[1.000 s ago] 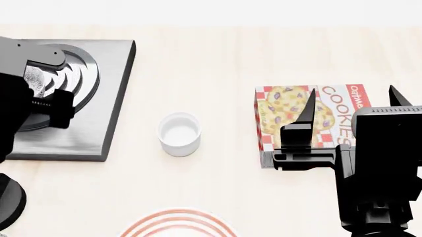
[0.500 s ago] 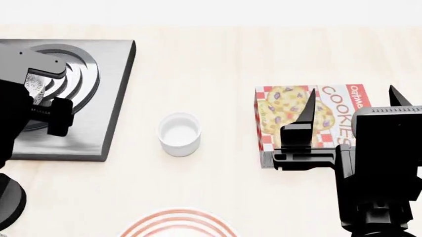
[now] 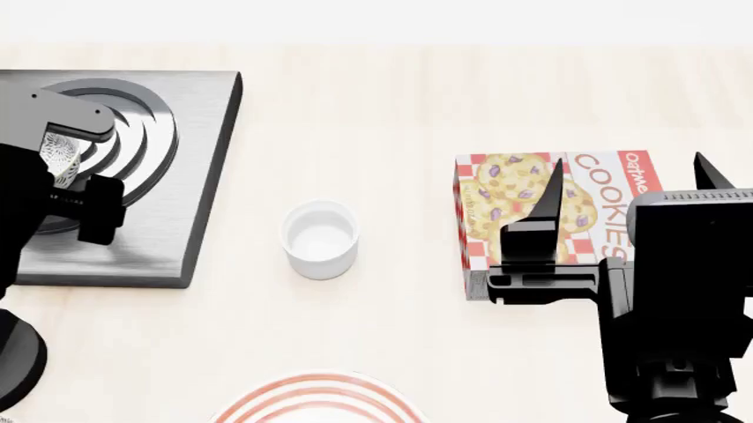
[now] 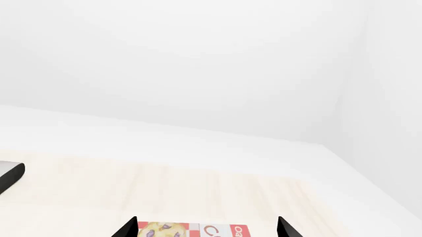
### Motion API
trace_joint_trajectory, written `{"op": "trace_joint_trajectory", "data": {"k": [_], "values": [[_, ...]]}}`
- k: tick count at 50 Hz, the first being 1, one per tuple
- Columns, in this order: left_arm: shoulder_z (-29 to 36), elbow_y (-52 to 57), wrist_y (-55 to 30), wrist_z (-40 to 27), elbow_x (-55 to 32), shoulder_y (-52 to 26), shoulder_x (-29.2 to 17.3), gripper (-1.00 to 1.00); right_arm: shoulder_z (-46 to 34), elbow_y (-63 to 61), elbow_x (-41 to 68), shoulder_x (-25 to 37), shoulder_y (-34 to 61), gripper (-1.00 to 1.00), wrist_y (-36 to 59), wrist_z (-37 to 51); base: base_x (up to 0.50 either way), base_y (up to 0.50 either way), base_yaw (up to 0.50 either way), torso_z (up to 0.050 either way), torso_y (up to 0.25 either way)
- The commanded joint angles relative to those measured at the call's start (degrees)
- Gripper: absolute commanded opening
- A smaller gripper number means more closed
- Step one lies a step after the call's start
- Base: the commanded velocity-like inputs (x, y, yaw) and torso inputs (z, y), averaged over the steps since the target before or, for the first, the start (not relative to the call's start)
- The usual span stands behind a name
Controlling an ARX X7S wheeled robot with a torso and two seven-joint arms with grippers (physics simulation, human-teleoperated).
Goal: Pick the akita bowl on the stove and place it on the plate.
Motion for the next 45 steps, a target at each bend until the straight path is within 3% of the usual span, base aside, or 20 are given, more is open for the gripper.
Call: {"op": "trace_joint_trajectory", "data": {"k": [1,45], "values": [[0.44,-0.47,0.68,0.07,0.37,-0.17,-0.16,1.00,-0.09,-0.06,0.24,0.14,0.14,1.00,0.19,0.17,0.00,0.00,0.00,0.000,0.000],[1.82,-4.40,2.60,0.71,1.26,-0.88,0.46,1.00,-0.23,-0.17,1.01,0.49,0.13,1.00,0.15,0.83,0.00,0.00,0.00,0.000,0.000]]}}
